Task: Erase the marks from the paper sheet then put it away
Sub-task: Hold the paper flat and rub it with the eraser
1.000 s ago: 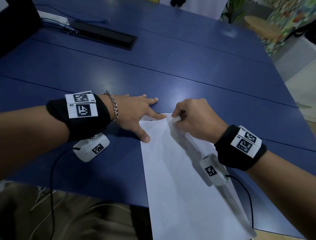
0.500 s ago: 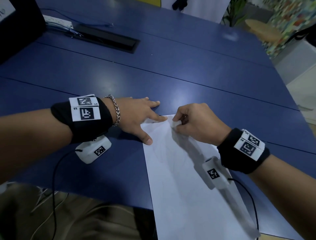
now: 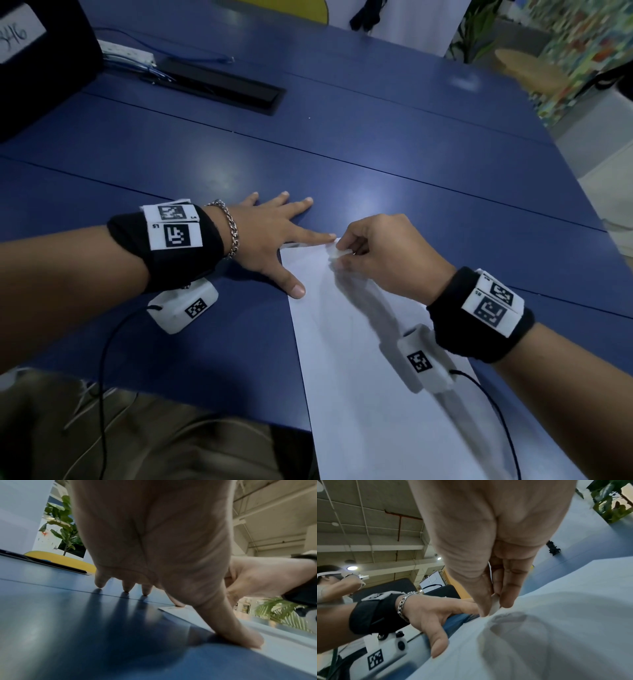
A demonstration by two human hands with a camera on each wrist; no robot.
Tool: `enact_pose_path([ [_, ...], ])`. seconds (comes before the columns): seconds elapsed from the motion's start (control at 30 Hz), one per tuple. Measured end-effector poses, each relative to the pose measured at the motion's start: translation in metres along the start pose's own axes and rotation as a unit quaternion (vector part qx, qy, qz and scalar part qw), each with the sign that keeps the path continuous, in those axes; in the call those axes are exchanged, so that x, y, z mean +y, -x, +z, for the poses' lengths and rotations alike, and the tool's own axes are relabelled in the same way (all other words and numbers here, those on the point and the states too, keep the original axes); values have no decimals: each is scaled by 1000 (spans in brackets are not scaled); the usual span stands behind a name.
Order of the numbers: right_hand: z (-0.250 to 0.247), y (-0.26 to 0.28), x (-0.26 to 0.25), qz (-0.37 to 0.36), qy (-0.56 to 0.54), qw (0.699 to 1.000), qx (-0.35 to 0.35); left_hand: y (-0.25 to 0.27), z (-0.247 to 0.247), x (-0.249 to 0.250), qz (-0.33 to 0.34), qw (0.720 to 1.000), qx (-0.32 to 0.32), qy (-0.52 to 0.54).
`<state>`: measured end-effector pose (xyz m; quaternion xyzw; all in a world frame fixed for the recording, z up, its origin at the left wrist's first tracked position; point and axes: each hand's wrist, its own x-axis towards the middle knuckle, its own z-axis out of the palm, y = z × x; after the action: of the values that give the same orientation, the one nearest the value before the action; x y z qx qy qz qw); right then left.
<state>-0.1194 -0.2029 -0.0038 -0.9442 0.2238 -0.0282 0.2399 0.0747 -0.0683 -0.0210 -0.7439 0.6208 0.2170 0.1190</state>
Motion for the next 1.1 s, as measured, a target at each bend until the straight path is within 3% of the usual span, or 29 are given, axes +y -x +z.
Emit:
enact_pose_path([
  [0.1,6,0,-8,-15,35,999,8,0,1,0,-2,1000,-1,-7],
  [0.23,13,6,-25,-88,77,992,-38,0,1,-1,2,1000,6,-13],
  [0.4,2,-6,-15,-36,96,995,-7,0,2,0,-2,1000,3,-21],
  [0.57,11,5,-31,-84,98,989,-65,0,2,-1,-1,1000,5,-17],
  [0.7,-1,-7,-14,-21,84,996,-14,1,1,1,-3,1000,1,-27],
  [0.87,12,8,-31,-92,111,988,-54,0,2,0,-5,1000,3,-22],
  [1.0,-10,7,-5,-40,90,995,-27,1,-6,0,8,999,2,-46],
  [1.1,-17,15,16,6,83,996,-39,2,-17,0,22,997,39,-58],
])
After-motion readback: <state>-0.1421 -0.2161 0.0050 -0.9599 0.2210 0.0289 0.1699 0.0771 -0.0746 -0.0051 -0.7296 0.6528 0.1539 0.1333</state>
